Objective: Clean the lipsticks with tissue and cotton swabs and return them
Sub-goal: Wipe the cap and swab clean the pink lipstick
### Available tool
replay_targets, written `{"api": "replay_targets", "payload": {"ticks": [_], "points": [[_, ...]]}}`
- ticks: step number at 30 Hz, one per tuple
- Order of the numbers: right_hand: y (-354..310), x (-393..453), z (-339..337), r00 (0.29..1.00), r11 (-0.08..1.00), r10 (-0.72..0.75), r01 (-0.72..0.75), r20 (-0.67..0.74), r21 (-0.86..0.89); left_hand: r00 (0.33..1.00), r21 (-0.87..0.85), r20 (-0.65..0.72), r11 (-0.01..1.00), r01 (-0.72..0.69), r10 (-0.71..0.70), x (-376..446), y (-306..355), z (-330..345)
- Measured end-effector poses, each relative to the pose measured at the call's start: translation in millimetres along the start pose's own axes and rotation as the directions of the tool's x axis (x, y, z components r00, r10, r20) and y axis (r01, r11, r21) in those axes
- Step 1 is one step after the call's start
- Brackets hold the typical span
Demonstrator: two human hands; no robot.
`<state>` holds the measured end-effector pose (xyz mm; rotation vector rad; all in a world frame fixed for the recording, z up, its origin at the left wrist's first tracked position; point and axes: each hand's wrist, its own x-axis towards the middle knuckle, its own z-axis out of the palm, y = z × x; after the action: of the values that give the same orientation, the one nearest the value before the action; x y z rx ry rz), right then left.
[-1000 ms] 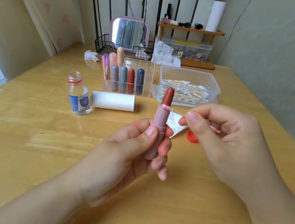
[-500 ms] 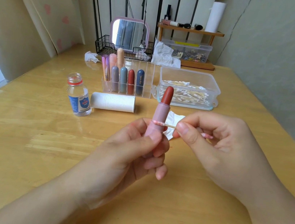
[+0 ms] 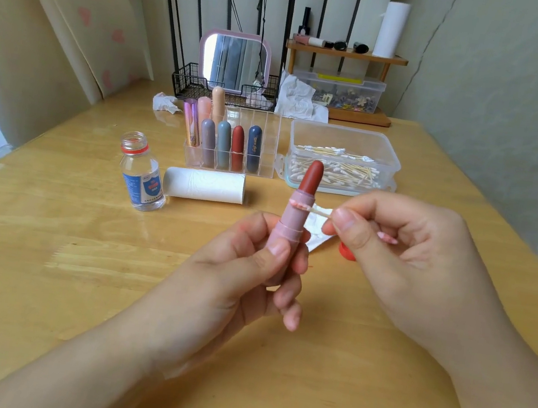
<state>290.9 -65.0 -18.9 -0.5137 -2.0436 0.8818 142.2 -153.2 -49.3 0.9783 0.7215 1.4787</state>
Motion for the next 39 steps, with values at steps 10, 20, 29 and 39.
{"api": "replay_targets", "payload": {"ticks": [10, 20, 29, 39], "points": [[0.8, 1.1, -1.0, 0.999, 1.0, -0.013, 0.012, -0.044, -0.011, 1.0, 0.037, -0.026, 0.999, 0.002, -0.001, 0.3, 0.6, 0.3], [-0.8, -1.2, 0.1, 0.996, 1.0, 0.005, -0.006, 0.091, 0.009, 1.0, -0.015, -0.024, 1.0, 0.0, 0.0, 0.7, 0.9, 0.3], [0.3, 0.6, 0.1, 1.0, 1.0, 0.003, -0.003, 0.015, 0.009, 1.0, -0.042, 0.003, 0.999, 0.006, -0.006, 2.0, -0.9, -3.5], [-0.9, -0.6, 0.0, 0.996, 1.0, 0.002, 0.0, 0.091, -0.024, 1.0, -0.105, 0.029, 0.994, 0.009, -0.006, 4.8, -1.9, -6.6]]}}
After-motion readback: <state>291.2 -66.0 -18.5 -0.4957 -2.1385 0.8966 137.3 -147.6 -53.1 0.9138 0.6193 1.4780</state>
